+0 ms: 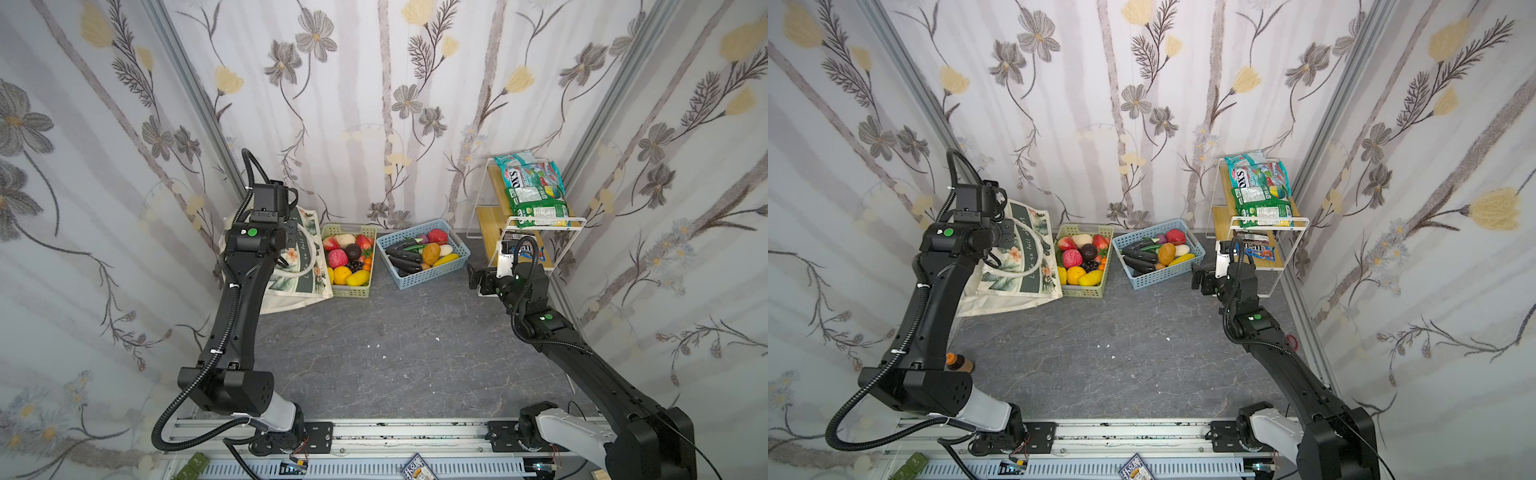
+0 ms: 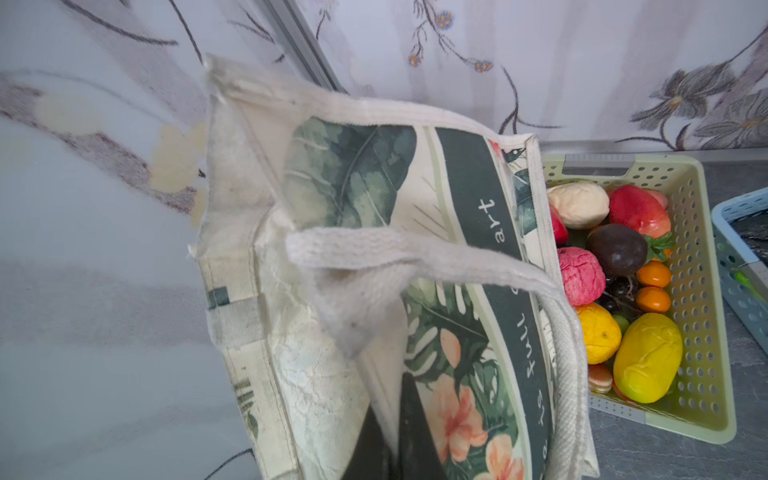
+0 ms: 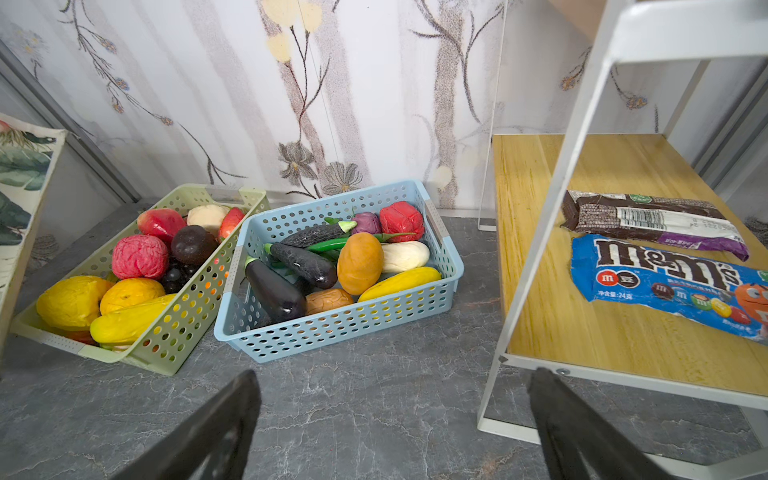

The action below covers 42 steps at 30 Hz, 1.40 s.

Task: Place the food into the grocery bag and tie it
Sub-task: 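Lift the tote bag with the left gripper and carry it toward the right gripper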

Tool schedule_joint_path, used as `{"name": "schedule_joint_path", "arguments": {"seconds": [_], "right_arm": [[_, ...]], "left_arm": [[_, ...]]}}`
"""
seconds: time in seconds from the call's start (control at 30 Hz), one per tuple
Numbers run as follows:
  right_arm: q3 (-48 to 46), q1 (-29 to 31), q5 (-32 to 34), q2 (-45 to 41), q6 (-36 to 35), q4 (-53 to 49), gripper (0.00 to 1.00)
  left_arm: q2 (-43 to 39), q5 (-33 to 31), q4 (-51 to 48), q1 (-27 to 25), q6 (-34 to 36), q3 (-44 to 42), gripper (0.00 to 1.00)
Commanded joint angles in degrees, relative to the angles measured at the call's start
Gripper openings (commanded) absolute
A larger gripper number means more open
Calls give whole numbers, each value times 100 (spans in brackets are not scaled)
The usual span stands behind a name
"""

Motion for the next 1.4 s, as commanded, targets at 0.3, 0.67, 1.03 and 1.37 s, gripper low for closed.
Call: {"name": "schedule_joint_path", "arguments": {"seconds": [0.3, 0.67, 1.03, 1.37], "right_arm": [[-127, -14, 191, -192, 367, -79, 100], [167, -197, 365, 118, 1208, -1113, 100], [493, -795, -12, 16, 1618, -2090, 99], [710, -1075, -145, -2, 1543, -2469, 99]], "left_arm": [[-279, -41, -1019, -1454, -123, 1075, 0], [-522, 104, -1443, -3163, -134, 982, 0], [-160, 144, -1554, -4582, -422, 633, 0], [714, 251, -1591, -5536, -775, 447, 0]]}}
